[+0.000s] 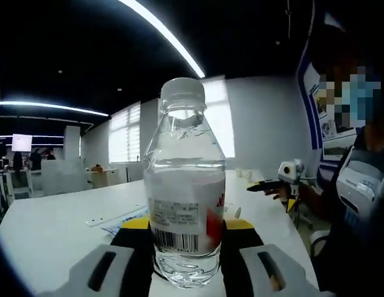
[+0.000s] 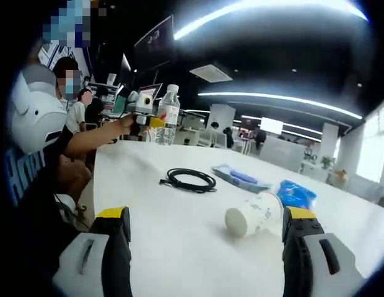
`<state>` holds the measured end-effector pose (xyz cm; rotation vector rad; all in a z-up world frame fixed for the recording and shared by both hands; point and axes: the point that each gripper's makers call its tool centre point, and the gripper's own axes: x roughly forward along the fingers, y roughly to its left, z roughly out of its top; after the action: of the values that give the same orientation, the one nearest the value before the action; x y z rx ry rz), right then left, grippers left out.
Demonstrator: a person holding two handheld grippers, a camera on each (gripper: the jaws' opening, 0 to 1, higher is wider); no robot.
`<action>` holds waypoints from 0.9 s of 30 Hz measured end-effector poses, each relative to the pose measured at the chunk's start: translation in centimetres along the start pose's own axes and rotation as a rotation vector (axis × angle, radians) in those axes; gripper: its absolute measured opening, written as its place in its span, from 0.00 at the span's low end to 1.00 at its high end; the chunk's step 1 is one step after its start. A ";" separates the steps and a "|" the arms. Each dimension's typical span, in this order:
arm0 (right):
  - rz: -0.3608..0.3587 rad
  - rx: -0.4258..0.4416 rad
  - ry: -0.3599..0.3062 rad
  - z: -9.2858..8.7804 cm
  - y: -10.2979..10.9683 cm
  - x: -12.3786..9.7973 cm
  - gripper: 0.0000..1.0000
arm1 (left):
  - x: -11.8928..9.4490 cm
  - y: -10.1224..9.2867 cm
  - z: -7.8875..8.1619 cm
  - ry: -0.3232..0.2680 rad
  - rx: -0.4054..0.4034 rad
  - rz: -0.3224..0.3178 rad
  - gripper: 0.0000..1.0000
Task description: Arrange the tabletop items into an orderly group along one side of the table until the central work area is clear of visible clutter.
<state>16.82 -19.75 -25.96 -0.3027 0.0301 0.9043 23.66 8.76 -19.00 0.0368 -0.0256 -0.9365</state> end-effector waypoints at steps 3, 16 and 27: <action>-0.015 0.006 0.012 -0.2 -0.3 -0.3 1.00 | -0.2 1.4 0.0 -0.008 0.005 0.010 0.38; -0.032 0.021 0.037 -0.7 -0.2 -0.8 1.00 | -0.4 6.1 -0.9 0.002 -0.011 0.039 0.38; -0.047 0.044 0.060 -1.2 -0.1 -1.0 1.00 | -0.6 9.1 -1.5 -0.005 -0.024 0.062 0.38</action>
<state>16.38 -20.87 -26.99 -0.2884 0.0976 0.8465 30.71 14.63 -20.06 0.0114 -0.0197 -0.8744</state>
